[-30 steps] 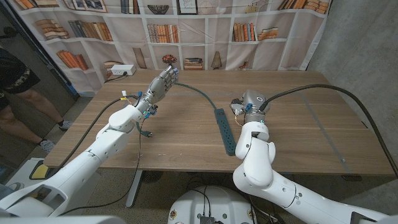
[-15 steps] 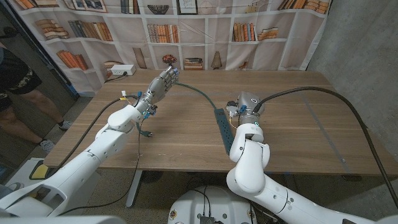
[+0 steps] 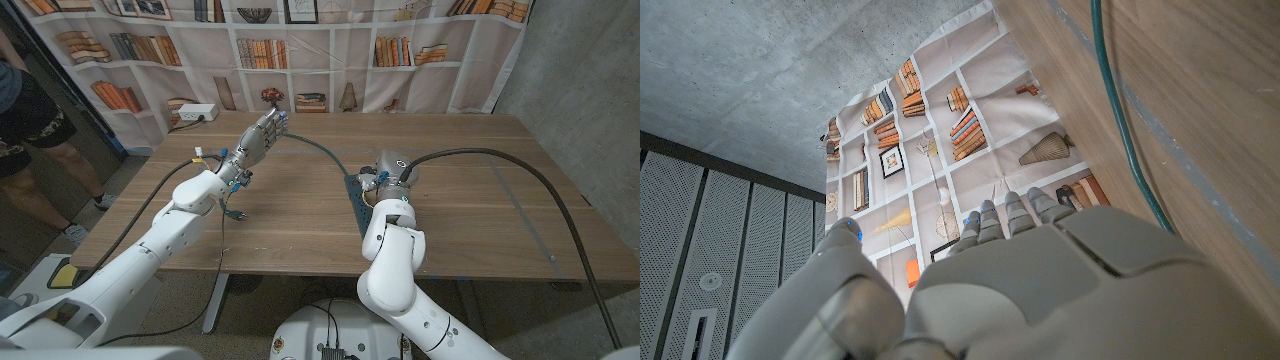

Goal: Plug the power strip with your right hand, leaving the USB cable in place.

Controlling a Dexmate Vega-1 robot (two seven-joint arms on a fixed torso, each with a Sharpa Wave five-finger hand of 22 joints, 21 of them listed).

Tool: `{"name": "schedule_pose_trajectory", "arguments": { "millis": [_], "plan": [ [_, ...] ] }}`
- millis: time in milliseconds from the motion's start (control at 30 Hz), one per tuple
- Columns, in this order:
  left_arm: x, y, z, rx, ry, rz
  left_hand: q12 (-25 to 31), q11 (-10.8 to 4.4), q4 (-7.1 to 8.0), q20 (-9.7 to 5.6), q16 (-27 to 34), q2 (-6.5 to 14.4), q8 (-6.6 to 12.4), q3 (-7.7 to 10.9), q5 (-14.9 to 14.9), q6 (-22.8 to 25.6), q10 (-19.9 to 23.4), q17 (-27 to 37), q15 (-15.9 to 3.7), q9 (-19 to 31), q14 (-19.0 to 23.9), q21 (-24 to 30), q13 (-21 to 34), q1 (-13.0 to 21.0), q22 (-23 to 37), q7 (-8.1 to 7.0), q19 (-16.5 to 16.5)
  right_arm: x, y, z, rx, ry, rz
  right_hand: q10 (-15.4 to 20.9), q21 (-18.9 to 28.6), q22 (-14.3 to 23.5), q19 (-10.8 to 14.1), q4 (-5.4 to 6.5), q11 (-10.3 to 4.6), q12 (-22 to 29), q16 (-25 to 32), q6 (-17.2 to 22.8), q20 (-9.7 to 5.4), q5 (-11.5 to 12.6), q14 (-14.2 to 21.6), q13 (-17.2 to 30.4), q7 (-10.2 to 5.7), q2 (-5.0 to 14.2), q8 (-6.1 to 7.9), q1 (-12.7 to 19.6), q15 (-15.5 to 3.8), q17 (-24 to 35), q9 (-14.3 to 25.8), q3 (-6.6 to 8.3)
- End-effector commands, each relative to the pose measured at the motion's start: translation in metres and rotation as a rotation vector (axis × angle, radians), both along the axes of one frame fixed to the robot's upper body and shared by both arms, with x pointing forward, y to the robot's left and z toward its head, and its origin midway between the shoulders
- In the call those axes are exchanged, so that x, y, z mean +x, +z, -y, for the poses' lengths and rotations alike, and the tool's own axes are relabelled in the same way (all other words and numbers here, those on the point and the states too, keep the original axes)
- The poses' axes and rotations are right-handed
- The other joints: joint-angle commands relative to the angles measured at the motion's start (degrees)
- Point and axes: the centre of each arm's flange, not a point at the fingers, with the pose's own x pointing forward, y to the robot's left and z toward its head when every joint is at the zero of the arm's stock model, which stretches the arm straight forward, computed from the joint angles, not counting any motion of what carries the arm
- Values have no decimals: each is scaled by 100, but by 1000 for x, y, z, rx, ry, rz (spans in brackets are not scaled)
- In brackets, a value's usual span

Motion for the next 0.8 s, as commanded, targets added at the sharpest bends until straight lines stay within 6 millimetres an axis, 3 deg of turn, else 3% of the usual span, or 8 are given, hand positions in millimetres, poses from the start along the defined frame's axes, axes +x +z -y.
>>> {"name": "schedule_pose_trajectory", "arguments": {
  "millis": [33, 800],
  "plan": [
    [-1, 0, 0, 3, -2, -2, 4, 0, -10, 20, -17, 46, -6, 25, -16, 34, 24, 18, 11, 13, 49, -8, 20, 15, 24, 26, -31, 2, -2, -9, -33, -13, -13, 589, 58, 10, 28, 85, -547, 16, -37, 869, -360, 72, 110, 41, -795, 169, 35, 124, -264, -2, 11, 211],
    [4, 4, 1, 7, -6, 1, -3, 0, -17, 33, -20, 69, -16, 22, -30, 40, 32, 19, 8, 14, 47, -14, 21, 41, 25, 26, -44, 8, -7, -15, -31, -22, -13, 616, 94, 7, -48, 55, -611, 15, -65, 888, -345, 188, 80, 82, -815, 141, 34, 77, -266, 0, 12, 291]
  ]
}}
